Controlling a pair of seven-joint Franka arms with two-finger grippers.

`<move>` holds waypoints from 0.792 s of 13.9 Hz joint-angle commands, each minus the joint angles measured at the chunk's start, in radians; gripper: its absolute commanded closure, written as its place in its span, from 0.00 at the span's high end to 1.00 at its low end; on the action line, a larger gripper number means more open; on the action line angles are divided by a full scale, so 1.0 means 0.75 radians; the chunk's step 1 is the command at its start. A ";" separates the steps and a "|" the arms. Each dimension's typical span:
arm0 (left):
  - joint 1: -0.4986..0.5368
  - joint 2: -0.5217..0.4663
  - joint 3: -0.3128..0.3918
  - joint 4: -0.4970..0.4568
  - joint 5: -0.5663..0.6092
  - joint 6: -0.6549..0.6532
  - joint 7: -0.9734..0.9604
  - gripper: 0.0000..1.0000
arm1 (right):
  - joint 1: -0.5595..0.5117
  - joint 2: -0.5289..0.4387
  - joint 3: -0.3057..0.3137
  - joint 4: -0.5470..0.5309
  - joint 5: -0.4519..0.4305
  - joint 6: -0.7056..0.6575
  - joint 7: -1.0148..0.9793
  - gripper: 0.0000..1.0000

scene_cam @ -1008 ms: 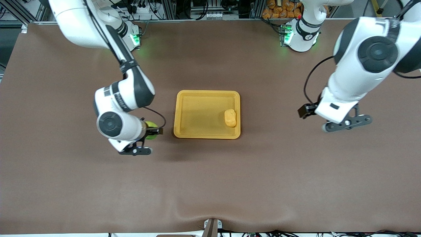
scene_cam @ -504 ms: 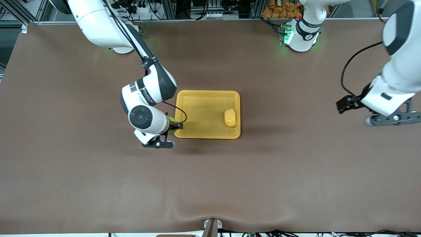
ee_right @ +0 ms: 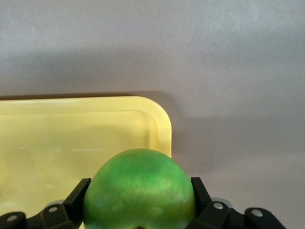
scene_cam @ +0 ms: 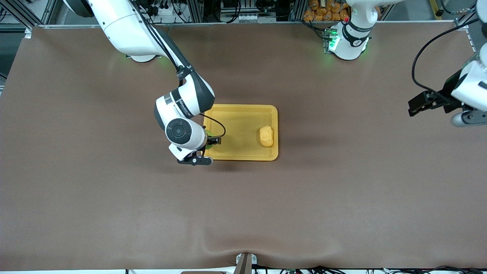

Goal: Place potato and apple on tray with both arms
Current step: 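Release the potato on the tray while the right gripper carries the apple, then lower the apple onto the tray and open the right gripper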

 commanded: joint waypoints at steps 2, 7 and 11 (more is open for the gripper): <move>-0.085 -0.160 0.097 -0.137 -0.042 -0.020 0.026 1.00 | 0.056 -0.015 -0.014 -0.057 0.024 0.075 0.086 0.00; -0.077 -0.175 0.093 -0.136 -0.072 -0.075 0.026 1.00 | 0.087 -0.015 -0.014 -0.132 0.024 0.130 0.092 0.00; -0.077 -0.175 0.085 -0.133 -0.072 -0.085 0.026 1.00 | 0.132 -0.003 -0.016 -0.157 0.024 0.200 0.147 0.00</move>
